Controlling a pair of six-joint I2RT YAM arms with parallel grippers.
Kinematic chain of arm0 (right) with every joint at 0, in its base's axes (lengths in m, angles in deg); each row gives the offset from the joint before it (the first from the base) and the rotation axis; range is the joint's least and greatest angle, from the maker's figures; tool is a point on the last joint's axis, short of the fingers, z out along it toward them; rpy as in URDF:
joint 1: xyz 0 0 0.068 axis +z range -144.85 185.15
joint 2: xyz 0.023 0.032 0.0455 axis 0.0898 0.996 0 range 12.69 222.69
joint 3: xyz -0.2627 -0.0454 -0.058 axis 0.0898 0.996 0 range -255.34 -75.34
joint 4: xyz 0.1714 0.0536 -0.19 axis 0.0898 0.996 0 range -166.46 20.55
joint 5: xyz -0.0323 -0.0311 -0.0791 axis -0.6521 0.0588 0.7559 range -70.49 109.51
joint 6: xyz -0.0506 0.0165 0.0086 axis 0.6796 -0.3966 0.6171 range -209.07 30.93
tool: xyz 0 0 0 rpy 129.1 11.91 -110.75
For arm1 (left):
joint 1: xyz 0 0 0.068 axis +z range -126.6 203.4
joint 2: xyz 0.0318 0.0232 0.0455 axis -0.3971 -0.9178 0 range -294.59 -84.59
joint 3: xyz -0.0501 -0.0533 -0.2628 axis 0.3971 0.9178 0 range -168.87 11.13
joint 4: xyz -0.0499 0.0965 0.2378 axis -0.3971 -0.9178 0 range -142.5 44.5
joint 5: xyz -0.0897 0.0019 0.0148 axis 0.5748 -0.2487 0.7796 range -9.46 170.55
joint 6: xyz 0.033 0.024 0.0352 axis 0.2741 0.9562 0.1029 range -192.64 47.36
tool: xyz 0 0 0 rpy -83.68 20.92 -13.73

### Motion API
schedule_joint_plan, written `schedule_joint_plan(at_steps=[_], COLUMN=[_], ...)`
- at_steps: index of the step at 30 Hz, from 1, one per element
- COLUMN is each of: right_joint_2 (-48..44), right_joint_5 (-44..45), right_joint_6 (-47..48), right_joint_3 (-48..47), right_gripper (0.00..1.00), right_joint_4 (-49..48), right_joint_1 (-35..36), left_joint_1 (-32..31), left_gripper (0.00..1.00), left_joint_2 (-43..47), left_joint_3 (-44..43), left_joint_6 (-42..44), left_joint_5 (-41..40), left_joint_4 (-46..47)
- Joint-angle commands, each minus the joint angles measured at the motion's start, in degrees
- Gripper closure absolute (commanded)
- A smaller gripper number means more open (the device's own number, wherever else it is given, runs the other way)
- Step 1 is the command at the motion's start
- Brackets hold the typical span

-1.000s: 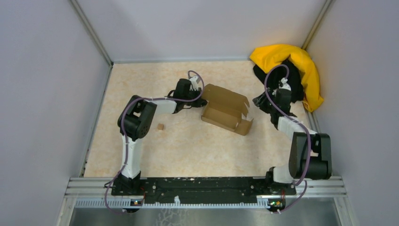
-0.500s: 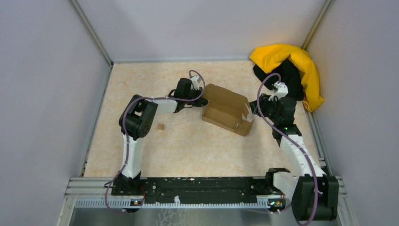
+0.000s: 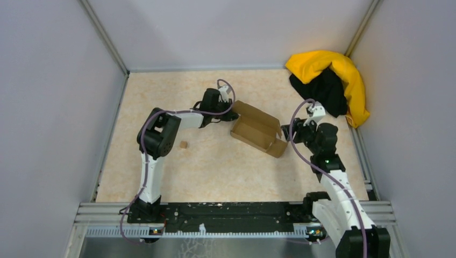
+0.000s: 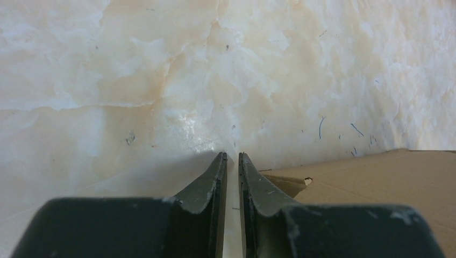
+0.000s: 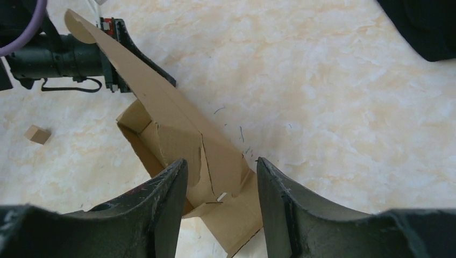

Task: Fold the paper box

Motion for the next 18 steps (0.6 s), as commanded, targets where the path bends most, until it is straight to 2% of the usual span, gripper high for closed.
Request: schedule_joint_plan(at_steps=[1,8,13,18], right_joint_2=[-4.1,-5.4,-10.8,-9.5], right_joint_5=[0.6,0.4,0.3,-1.3], right_joint_6=[-0.8,-1.7,-2.1,-3.4], right_joint_3=[1.5,3.1,5.5,4.9], right_gripper=[0.50,0.54,0.54,0.55], right_joint_4=[-3.7,-3.6,-4.9,-4.9], right_joint_1=[0.4,0.4,0.4,0.5], left_joint_1=[0.4,1.3,1.6,2.1], left_gripper=[0.80,0.80,0.80,0.80], left_joint_2=[-3.2,-3.9,-4.5,-5.0], left_joint_3=[-2.0,-3.2,-4.4,-5.2], left_joint_6=[2.4,2.4,2.5,2.6], left_joint_5=[-0.8,0.0,0.1,0.4], left_joint_4=[-5.4,-5.9,-6.4,-7.0])
